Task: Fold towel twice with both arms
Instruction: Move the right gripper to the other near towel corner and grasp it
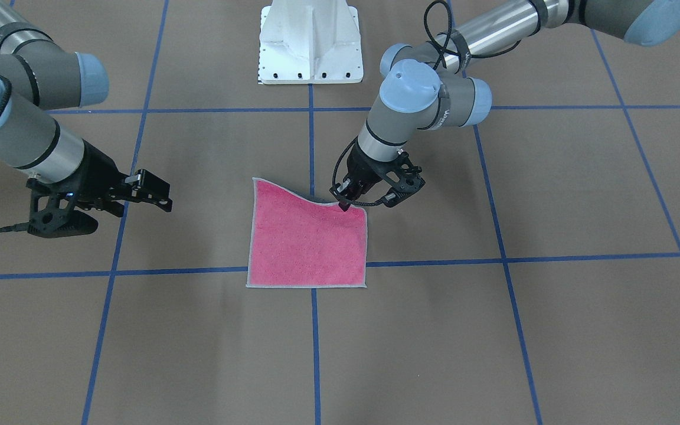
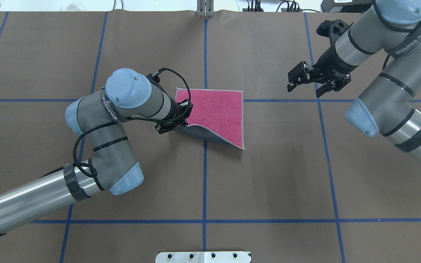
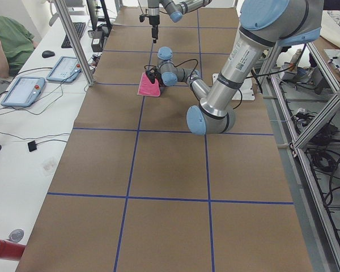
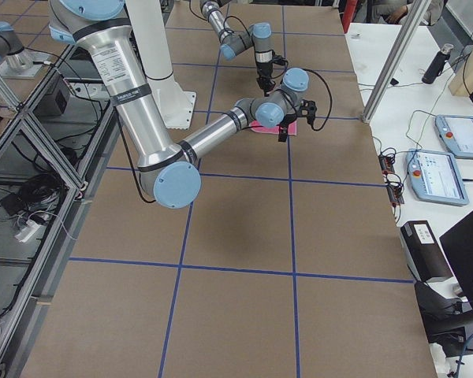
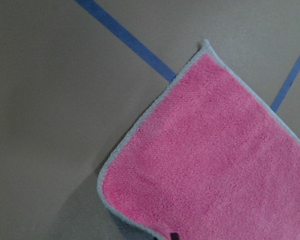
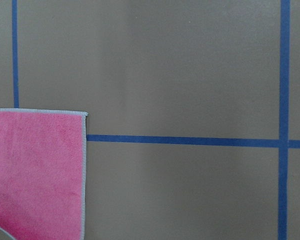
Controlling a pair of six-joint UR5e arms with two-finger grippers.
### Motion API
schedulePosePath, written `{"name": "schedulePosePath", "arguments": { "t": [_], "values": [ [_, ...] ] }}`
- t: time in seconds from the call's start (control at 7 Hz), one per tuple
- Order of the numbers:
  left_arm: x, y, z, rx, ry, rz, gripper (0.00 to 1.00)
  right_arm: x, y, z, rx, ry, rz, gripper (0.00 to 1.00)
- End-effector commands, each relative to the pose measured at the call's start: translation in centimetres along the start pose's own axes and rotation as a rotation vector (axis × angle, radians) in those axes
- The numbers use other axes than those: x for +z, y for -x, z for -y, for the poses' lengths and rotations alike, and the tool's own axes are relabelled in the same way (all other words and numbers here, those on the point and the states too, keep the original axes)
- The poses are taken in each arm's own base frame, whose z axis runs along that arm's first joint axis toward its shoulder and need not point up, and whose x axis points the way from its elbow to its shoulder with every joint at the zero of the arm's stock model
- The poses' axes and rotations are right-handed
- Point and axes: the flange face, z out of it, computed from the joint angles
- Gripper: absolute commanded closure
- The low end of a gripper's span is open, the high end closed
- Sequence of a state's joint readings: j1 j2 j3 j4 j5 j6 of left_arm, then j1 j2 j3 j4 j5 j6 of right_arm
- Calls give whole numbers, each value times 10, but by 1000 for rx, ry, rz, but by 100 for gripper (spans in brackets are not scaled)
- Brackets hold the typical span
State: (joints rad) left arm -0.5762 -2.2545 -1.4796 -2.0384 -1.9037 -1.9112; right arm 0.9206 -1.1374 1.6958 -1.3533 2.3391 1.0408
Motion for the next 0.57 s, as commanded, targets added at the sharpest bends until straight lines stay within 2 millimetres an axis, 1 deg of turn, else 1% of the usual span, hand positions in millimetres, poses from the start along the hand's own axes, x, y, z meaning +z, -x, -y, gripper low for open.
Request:
{"name": "schedulePosePath", "arguments": {
  "t": [0.0,0.14,0.29,0.43],
  "values": [
    [0,1,1,0,-1,0,100,43,33,-36,38,-25,21,1],
    [0,1,1,0,-1,0,100,62,51,-55,70,-91,61,1],
    [0,0,1,0,1,-1,100,78,65,-72,114,-124,109,1],
    [0,0,0,1,0,-3,100,85,70,-80,258,-102,120,1]
  ]
}}
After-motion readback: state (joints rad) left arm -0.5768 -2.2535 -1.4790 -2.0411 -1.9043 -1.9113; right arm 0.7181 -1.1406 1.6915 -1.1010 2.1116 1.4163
